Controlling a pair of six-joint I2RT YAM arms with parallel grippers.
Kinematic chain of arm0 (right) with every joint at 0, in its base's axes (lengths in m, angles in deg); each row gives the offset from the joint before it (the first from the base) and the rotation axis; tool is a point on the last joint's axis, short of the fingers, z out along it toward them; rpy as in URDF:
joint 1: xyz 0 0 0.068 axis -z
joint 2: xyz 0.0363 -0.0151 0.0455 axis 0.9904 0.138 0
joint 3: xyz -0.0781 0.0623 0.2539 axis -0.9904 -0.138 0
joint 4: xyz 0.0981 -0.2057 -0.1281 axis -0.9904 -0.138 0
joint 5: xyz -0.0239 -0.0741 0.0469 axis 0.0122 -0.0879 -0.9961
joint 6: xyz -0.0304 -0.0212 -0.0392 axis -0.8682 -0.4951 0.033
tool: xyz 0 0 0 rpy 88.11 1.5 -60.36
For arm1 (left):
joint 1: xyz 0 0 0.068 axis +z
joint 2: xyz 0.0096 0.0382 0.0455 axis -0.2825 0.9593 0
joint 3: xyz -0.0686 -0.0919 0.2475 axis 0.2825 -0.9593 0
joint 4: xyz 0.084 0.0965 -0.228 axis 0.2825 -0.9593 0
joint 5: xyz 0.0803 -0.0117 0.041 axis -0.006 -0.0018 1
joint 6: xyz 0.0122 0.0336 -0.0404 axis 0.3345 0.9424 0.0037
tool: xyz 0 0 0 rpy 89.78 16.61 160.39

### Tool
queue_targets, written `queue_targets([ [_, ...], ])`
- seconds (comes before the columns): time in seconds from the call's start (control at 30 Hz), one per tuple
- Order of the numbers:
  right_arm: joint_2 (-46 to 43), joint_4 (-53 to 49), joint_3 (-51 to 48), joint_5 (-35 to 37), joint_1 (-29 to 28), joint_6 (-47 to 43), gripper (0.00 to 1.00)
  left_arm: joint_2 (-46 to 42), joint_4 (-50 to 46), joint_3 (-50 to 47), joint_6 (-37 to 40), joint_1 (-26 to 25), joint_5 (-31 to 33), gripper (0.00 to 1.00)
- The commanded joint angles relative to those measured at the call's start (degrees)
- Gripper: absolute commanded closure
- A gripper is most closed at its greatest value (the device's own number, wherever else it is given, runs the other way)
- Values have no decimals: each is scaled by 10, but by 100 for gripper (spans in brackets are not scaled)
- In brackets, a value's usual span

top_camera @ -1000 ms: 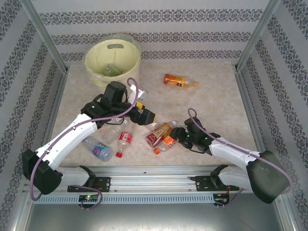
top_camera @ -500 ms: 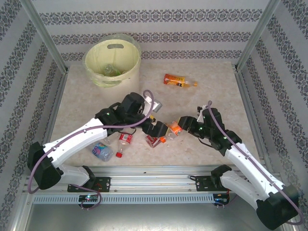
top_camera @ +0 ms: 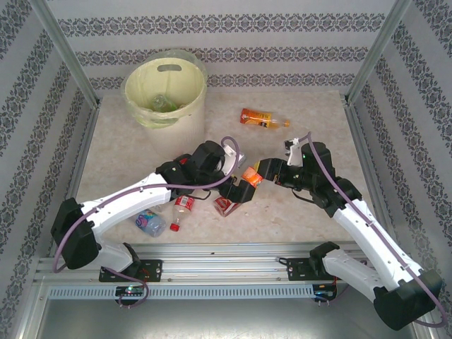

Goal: Put the plastic bottles in the bin

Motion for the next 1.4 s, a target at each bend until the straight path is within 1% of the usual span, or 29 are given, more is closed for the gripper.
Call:
queue_targets([
  [0.0, 0, -3, 16, -17, -8, -11, 47, 14, 38, 10, -7, -7, -25, 15],
  [0.1, 2, -4, 16, -14, -12, -11, 47, 17, 52, 12, -10, -7, -42, 28],
  [0.17, 3, -7, 15, -13, -13, -12, 47, 16, 57, 13, -11, -7, -46, 32],
  [0.27, 6, -8, 15, -10, -15, -12, 46, 13, 63, 11, -15, -7, -50, 42],
  [0.37, 5, -9, 15, -5, -16, -10, 46, 10, 68, 9, -18, -7, -57, 45],
  [0.4, 4, -8, 15, -2, -17, -8, 44, 8, 67, 9, -20, -7, -56, 47],
  [0.5, -1, -10, 15, 6, -16, -4, 35, 1, 60, 12, -24, -7, -44, 51],
  [0.63, -19, -5, 10, 4, -16, -4, 21, -15, 44, 20, -22, -4, -27, 52],
  [0.8, -65, 14, -3, -7, -12, -16, 8, -37, 10, 36, -16, 25, -16, 52],
  [0.9, -95, 21, 2, -14, -11, -36, 2, -43, -28, 61, -6, 46, -9, 52],
  [1.0, -120, 16, 23, -5, -15, -65, 2, -44, -81, 101, 6, 68, 16, 52],
  [1.07, -131, 14, 44, 4, -20, -84, 2, -41, -126, 136, 13, 83, 55, 51],
  [1.13, -139, -1, 76, 30, -32, -114, 2, -39, -160, 170, 20, 98, 95, 52],
  [1.23, -143, -23, 116, 76, -57, -159, 2, -27, -203, 226, 34, 122, 124, 51],
  [1.37, -136, -33, 154, 97, -71, -189, 2, 8, -266, 312, 51, 163, 156, 50],
])
